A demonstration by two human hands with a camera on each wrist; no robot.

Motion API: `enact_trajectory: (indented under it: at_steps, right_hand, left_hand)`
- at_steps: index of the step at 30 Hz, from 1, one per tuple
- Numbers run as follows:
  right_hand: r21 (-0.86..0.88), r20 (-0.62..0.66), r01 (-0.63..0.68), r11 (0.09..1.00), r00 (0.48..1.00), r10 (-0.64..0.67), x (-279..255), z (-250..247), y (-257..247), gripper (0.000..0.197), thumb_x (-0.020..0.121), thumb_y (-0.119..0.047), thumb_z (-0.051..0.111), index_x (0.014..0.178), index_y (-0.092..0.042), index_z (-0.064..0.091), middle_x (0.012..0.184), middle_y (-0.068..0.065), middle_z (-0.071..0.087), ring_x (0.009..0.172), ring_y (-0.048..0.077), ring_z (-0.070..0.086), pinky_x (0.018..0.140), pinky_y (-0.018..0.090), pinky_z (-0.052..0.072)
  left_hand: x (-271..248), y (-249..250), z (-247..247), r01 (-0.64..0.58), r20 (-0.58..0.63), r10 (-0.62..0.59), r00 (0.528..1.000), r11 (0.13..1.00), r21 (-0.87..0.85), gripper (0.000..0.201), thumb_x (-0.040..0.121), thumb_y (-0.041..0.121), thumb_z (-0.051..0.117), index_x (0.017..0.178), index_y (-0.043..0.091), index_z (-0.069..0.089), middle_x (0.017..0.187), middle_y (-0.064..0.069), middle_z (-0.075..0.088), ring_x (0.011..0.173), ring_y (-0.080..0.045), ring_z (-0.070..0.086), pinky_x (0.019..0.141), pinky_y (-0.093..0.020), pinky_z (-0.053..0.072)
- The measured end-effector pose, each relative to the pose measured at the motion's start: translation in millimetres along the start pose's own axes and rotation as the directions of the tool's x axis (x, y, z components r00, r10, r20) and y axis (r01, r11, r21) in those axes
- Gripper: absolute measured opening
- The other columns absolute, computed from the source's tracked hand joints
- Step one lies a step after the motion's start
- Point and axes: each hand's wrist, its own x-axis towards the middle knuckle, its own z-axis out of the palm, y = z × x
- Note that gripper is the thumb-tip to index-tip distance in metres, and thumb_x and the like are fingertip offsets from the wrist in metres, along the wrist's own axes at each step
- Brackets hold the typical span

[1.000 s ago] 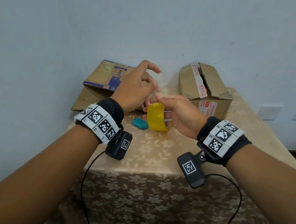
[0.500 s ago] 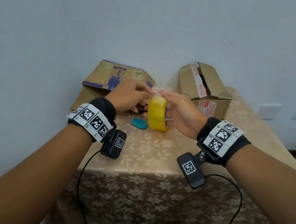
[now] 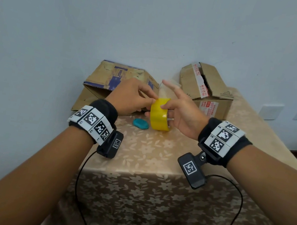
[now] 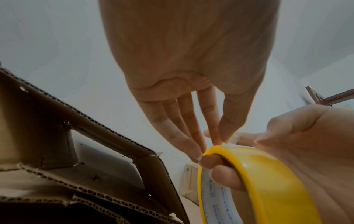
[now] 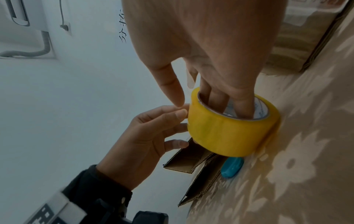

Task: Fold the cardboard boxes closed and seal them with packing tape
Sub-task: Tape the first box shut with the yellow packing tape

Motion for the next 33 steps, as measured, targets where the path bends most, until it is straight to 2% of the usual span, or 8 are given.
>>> enact_trajectory:
  at_steps: [3,7,11,13,17,22,26,33]
  right_hand:
    - [-0.01,-0.009,-0.007,1.0,1.0,0.006,1.5,0.5,1.4,0.085,0.092,0.016,0.043,0.153,-0.044,0.036,0.13,0.022,0.066,0.104,0.043,0.073,0.079,0.047,0.059]
    - [0.015,-0.021,-0.027,1.0,0.999,0.027,2.0,-0.1,2.1,0.09,0.088,0.018,0.042,0.153,-0.043,0.033,0.134,0.024,0.062,0.102,0.043,0.073,0.071,0.043,0.06]
    - [0.013,-0.026,-0.032,0.999,0.999,0.032,2.6,-0.4,2.5,0.093,0.085,0.019,0.042,0.153,-0.045,0.031,0.14,0.025,0.057,0.103,0.043,0.073,0.089,0.052,0.055]
    - [0.011,-0.031,-0.031,0.999,0.999,0.031,2.2,0.3,2.0,0.093,0.086,0.019,0.041,0.153,-0.044,0.031,0.138,0.025,0.058,0.102,0.043,0.073,0.088,0.05,0.055]
    - [0.007,-0.039,-0.035,0.999,0.999,0.036,2.3,0.8,1.7,0.092,0.087,0.019,0.042,0.153,-0.042,0.031,0.139,0.023,0.058,0.103,0.042,0.073,0.087,0.051,0.055]
    - [0.005,-0.036,-0.037,0.999,0.999,0.037,2.2,1.6,1.8,0.09,0.087,0.019,0.043,0.152,-0.043,0.032,0.141,0.024,0.056,0.103,0.042,0.073,0.091,0.054,0.054]
    - [-0.017,-0.036,-0.029,0.999,0.999,0.028,0.6,2.2,1.5,0.088,0.089,0.019,0.044,0.151,-0.043,0.033,0.139,0.023,0.058,0.103,0.042,0.074,0.098,0.058,0.051]
    - [-0.048,-0.024,-0.011,0.999,1.0,0.01,2.3,1.1,3.8,0.089,0.093,0.019,0.05,0.154,-0.043,0.03,0.134,0.024,0.062,0.104,0.041,0.074,0.079,0.046,0.059]
  left_hand:
    - [-1.0,1.3,-0.6,-0.008,-0.019,0.009,1.0,1.0,0.022,0.011,0.086,0.025,0.08,0.094,0.018,0.082,0.082,0.007,0.077,0.077,-0.009,0.073,0.071,-0.033,0.062]
    - [-0.3,0.2,-0.5,-0.032,-0.014,0.033,0.999,0.998,0.063,0.009,0.084,0.024,0.082,0.091,0.018,0.081,0.085,0.004,0.078,0.078,-0.007,0.073,0.077,-0.035,0.061]
    - [-0.4,0.0,0.2,-0.036,-0.009,0.037,0.999,0.996,0.081,0.006,0.083,0.021,0.081,0.089,0.018,0.08,0.088,0.002,0.078,0.08,-0.006,0.073,0.081,-0.037,0.061]
    - [-0.9,0.7,0.4,-0.039,-0.011,0.041,0.999,0.996,0.084,0.006,0.084,0.02,0.08,0.09,0.018,0.079,0.09,0.004,0.078,0.079,-0.005,0.073,0.081,-0.036,0.061]
    - [-0.4,-4.4,0.3,-0.049,-0.007,0.05,0.999,0.996,0.075,0.018,0.086,0.022,0.08,0.104,0.023,0.079,0.097,0.009,0.077,0.083,-0.006,0.073,0.079,-0.037,0.062]
    - [2.1,-8.1,-0.1,-0.046,-0.015,0.047,0.999,0.996,0.08,0.012,0.084,0.026,0.082,0.093,0.02,0.082,0.09,0.004,0.078,0.083,-0.011,0.073,0.083,-0.046,0.06]
    - [1.5,-5.8,-0.6,-0.037,-0.018,0.039,0.999,0.996,0.076,0.009,0.083,0.023,0.084,0.089,0.017,0.081,0.089,0.004,0.078,0.082,-0.013,0.073,0.083,-0.046,0.059]
    - [0.3,-4.3,-0.2,-0.014,-0.022,0.016,1.0,0.996,0.085,0.009,0.083,0.023,0.083,0.09,0.02,0.079,0.081,0.009,0.075,0.074,-0.01,0.071,0.075,-0.043,0.061]
